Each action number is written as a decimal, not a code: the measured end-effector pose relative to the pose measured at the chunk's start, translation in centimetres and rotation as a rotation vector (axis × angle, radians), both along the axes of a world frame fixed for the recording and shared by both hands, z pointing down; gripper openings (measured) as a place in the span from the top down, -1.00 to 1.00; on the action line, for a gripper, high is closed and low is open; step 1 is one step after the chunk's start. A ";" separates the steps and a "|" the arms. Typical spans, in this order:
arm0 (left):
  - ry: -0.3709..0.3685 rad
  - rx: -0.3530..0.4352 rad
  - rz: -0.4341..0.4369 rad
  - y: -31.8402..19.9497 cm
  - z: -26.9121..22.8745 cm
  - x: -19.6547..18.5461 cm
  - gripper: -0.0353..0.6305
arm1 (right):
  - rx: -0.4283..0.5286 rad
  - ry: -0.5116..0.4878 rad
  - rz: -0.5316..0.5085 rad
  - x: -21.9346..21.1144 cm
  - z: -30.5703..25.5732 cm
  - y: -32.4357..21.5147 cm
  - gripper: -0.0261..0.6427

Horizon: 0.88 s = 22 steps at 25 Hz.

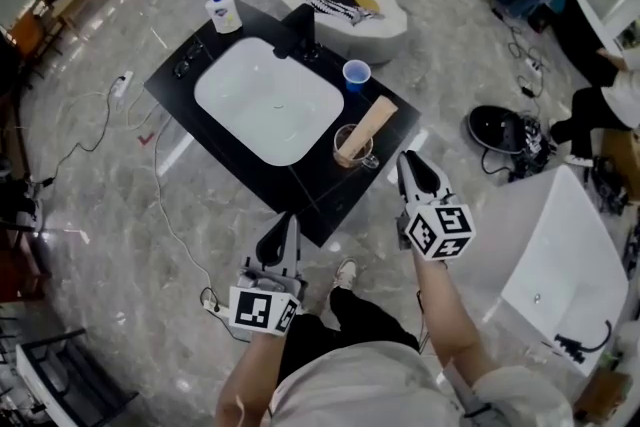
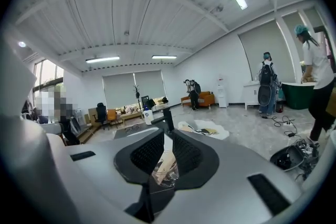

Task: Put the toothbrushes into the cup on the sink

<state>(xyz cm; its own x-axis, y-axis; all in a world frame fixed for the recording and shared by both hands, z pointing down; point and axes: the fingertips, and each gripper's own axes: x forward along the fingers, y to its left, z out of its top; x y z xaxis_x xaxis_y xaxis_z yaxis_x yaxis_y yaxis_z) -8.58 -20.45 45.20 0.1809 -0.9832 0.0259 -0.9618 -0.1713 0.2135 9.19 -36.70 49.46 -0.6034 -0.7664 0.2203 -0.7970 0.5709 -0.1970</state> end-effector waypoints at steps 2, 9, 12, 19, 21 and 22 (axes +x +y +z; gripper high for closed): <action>-0.001 0.009 0.003 0.6 -0.4 -0.3 0.89 | 0.009 -0.001 0.007 0.0 -0.7 0.8 0.71; -0.003 0.034 0.015 3.3 -2.1 -1.4 0.89 | 0.019 0.008 0.023 0.0 -2.8 3.7 0.72; -0.008 0.041 0.015 4.4 -2.7 -1.9 0.89 | 0.034 0.013 0.017 -0.2 -3.9 4.6 0.72; 0.000 0.069 0.009 5.9 -3.9 -2.8 0.89 | 0.091 0.015 0.010 -0.8 -6.8 6.2 0.73; 0.002 0.075 0.005 6.2 -4.2 -2.9 0.89 | 0.106 0.024 0.001 -1.1 -7.6 6.9 0.73; 0.003 0.079 0.003 6.4 -4.4 -2.9 0.89 | 0.115 0.029 -0.004 -1.2 -7.9 7.2 0.73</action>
